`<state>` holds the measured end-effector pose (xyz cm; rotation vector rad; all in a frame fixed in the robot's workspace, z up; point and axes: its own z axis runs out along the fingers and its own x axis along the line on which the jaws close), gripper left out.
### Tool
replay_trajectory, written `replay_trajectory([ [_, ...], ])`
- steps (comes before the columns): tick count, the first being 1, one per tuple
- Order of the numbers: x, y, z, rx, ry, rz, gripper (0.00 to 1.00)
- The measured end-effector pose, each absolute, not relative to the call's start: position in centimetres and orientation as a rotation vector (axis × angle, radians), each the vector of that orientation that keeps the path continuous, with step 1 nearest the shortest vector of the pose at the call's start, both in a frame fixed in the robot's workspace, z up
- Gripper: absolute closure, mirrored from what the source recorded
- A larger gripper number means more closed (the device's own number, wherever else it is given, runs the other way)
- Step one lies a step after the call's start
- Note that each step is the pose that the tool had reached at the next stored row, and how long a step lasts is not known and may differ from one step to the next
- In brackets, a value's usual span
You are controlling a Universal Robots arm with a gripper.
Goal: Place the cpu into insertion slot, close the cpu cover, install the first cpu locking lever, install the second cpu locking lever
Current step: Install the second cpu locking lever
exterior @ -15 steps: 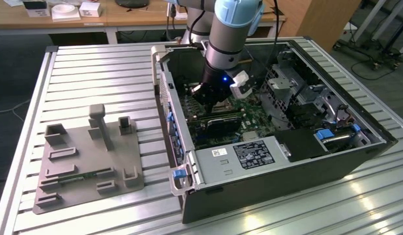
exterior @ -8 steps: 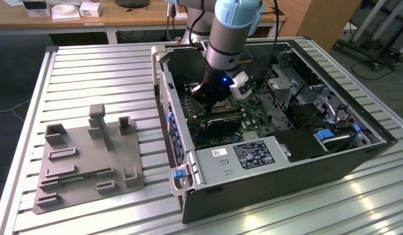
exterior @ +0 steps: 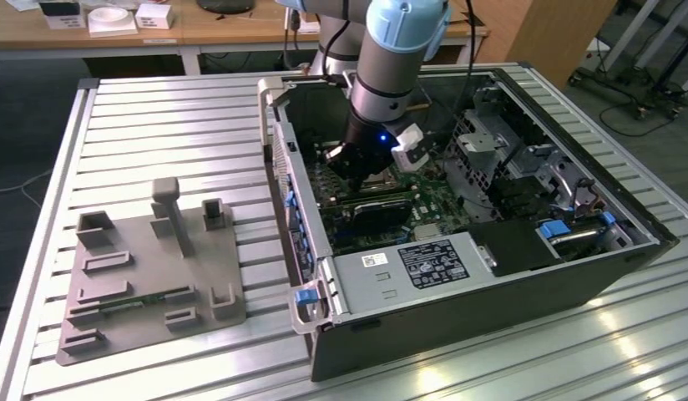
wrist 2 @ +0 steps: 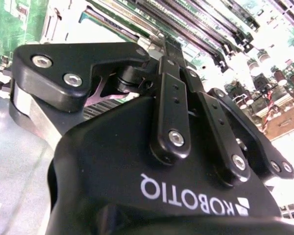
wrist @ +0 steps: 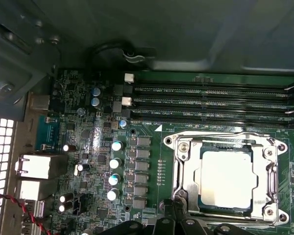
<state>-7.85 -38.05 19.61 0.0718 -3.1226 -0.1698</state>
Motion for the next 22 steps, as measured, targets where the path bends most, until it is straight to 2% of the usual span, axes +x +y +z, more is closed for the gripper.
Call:
replay_trajectory([
  [7,-7.87,-38.04,19.57,0.072,-3.125,-0.111,0.90],
  [22,-8.15,-37.92,19.92,0.071,-3.125,-0.114,0.90],
])
